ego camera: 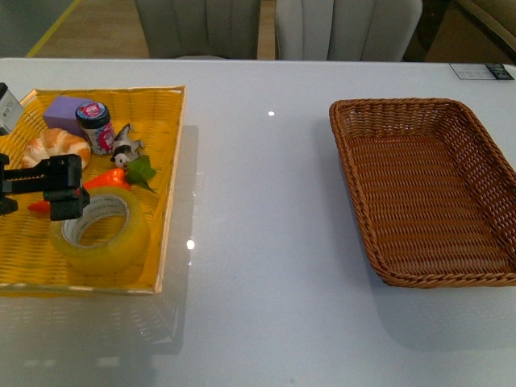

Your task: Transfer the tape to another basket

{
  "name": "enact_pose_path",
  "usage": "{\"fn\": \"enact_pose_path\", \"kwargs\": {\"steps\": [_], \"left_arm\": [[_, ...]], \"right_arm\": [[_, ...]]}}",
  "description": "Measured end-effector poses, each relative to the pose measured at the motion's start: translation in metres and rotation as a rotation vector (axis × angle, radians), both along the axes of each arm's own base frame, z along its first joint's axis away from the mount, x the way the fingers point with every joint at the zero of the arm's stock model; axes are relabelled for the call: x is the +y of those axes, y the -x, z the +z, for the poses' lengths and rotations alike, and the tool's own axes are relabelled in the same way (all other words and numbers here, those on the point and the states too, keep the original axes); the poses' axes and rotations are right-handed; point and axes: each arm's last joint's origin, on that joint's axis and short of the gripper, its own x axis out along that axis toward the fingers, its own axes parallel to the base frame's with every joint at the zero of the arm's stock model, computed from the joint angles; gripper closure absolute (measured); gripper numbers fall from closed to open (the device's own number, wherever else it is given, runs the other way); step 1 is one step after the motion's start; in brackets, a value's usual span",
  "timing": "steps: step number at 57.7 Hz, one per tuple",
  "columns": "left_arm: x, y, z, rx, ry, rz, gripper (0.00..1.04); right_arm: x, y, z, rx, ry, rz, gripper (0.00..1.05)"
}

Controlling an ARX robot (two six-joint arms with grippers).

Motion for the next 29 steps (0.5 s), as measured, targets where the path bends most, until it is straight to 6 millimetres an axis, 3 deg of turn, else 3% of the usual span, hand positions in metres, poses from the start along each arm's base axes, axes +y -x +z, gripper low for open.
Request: {"fn": "enact_pose_path", "kwargs": {"steps": [29], "left_arm": [[0.011,-0.022,-0.035,0.092,-0.036,0.015,0.09]], "right_arm": [[0.0,0.0,0.0,0.0,0.0,0.0,0.09]]}}
